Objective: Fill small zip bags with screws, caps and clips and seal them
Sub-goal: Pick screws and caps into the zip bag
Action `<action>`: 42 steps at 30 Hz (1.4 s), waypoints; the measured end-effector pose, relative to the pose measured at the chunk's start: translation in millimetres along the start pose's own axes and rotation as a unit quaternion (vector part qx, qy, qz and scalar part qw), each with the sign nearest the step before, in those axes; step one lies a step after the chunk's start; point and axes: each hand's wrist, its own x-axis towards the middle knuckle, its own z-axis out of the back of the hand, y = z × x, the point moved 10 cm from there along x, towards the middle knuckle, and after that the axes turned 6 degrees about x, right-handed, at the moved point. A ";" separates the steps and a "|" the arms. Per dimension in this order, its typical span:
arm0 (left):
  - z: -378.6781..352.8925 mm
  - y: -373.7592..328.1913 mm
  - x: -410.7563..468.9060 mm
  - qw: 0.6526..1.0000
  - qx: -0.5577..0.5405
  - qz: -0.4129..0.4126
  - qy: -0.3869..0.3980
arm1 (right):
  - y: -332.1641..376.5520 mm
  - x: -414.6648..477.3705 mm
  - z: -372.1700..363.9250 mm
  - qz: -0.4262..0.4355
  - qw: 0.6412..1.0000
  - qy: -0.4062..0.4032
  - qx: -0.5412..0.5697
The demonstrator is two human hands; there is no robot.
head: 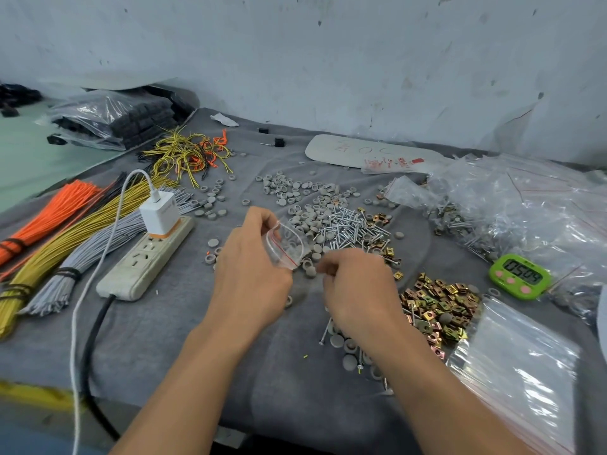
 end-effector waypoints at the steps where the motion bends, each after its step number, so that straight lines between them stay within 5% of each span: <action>1: -3.6 -0.8 -0.1 1.000 0.010 -0.004 0.012 | 3.1 -0.4 12.3 0.015 0.997 -0.056 0.052; 4: -19.4 -10.7 -2.7 0.996 0.057 -0.031 0.065 | 11.2 -7.6 40.2 0.063 0.957 -0.175 0.221; 7: -32.5 -31.3 -10.5 0.991 0.036 -0.092 0.094 | 17.5 -6.7 26.9 0.064 0.942 -0.116 0.308; 10: -34.1 -38.9 -14.2 0.989 0.004 -0.106 0.099 | 16.3 -2.9 10.3 0.040 0.942 -0.054 0.329; 14: -23.7 -29.8 -10.4 0.995 -0.020 -0.064 0.079 | 11.2 -1.6 22.7 0.046 0.947 -0.099 0.301; 21: -21.3 -34.4 -12.0 0.992 -0.027 -0.083 0.093 | 22.7 -3.1 6.3 0.072 0.966 0.002 0.249; 28: -9.4 -35.9 -5.8 0.995 0.001 -0.092 0.033 | 31.1 -11.4 -7.1 0.082 0.917 0.056 0.387; 31: 1.3 -14.2 -1.1 1.000 -0.010 -0.025 -0.002 | 3.3 -1.1 18.5 0.011 0.888 -0.038 0.458; 33: 13.0 -4.5 1.8 0.999 0.002 -0.003 -0.041 | -15.6 3.2 33.1 -0.010 0.939 -0.072 0.335; 35: 22.9 -0.8 3.8 0.997 0.021 -0.001 -0.079 | -22.2 3.7 23.3 -0.019 0.993 -0.011 0.117; 38: 19.9 -2.2 3.7 0.995 0.052 -0.021 -0.081 | -27.7 -0.4 -12.5 -0.014 0.986 0.123 -0.115; 42: -4.9 -6.3 2.5 0.995 0.090 -0.048 0.003 | -17.6 -0.6 -12.2 0.017 0.985 0.122 -0.124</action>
